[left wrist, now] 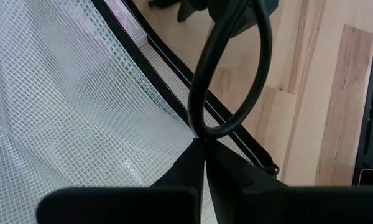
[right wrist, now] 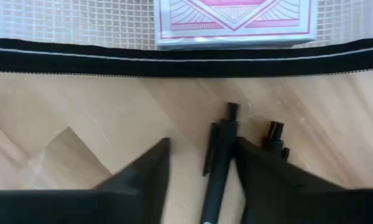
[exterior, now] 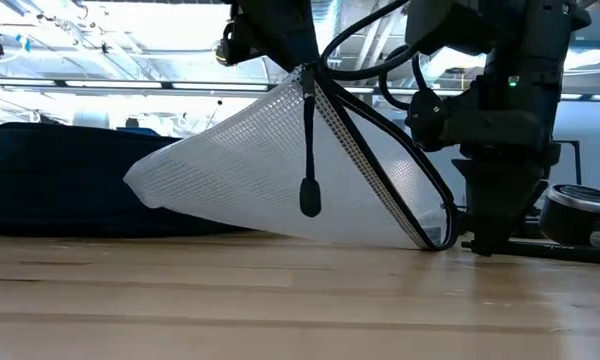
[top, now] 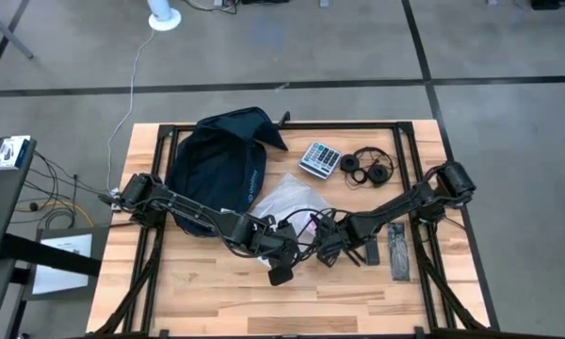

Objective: Unpack backpack
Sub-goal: Put the left black pen into the white zip bag

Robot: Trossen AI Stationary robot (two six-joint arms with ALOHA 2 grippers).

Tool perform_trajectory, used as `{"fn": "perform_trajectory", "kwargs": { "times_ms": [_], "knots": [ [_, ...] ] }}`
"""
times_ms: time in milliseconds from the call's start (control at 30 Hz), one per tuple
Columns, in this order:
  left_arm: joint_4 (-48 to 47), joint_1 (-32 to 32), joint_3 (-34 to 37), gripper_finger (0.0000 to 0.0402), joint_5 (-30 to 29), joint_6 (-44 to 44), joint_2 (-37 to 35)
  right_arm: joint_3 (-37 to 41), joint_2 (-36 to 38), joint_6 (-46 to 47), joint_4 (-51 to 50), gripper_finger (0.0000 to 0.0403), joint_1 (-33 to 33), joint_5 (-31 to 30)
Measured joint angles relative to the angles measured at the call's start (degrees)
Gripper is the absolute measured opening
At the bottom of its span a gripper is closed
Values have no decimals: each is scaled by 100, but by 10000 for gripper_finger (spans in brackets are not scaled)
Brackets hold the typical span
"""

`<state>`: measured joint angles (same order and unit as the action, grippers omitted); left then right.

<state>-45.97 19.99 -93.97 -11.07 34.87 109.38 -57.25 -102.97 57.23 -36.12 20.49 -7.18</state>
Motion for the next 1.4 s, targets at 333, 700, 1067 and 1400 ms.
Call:
{"fn": "perform_trajectory", "kwargs": {
  "times_ms": [333, 700, 1067, 1400],
  "knots": [
    [1, 7, 0, 0, 2, 9, 0, -13, -10, -66, 108, 24, 78, 19],
    [2, 8, -4, 0, 3, -26, 0, -981, 110, -96, -1046, 17, 566, -124],
    [35, 2, -4, 0, -9, -52, 0, -1469, 322, -927, -425, 16, 292, -1204],
    [38, 24, -4, 0, 12, 7, -2, -1469, 224, -5566, 547, 18, 231, -1117]
  ]
}}
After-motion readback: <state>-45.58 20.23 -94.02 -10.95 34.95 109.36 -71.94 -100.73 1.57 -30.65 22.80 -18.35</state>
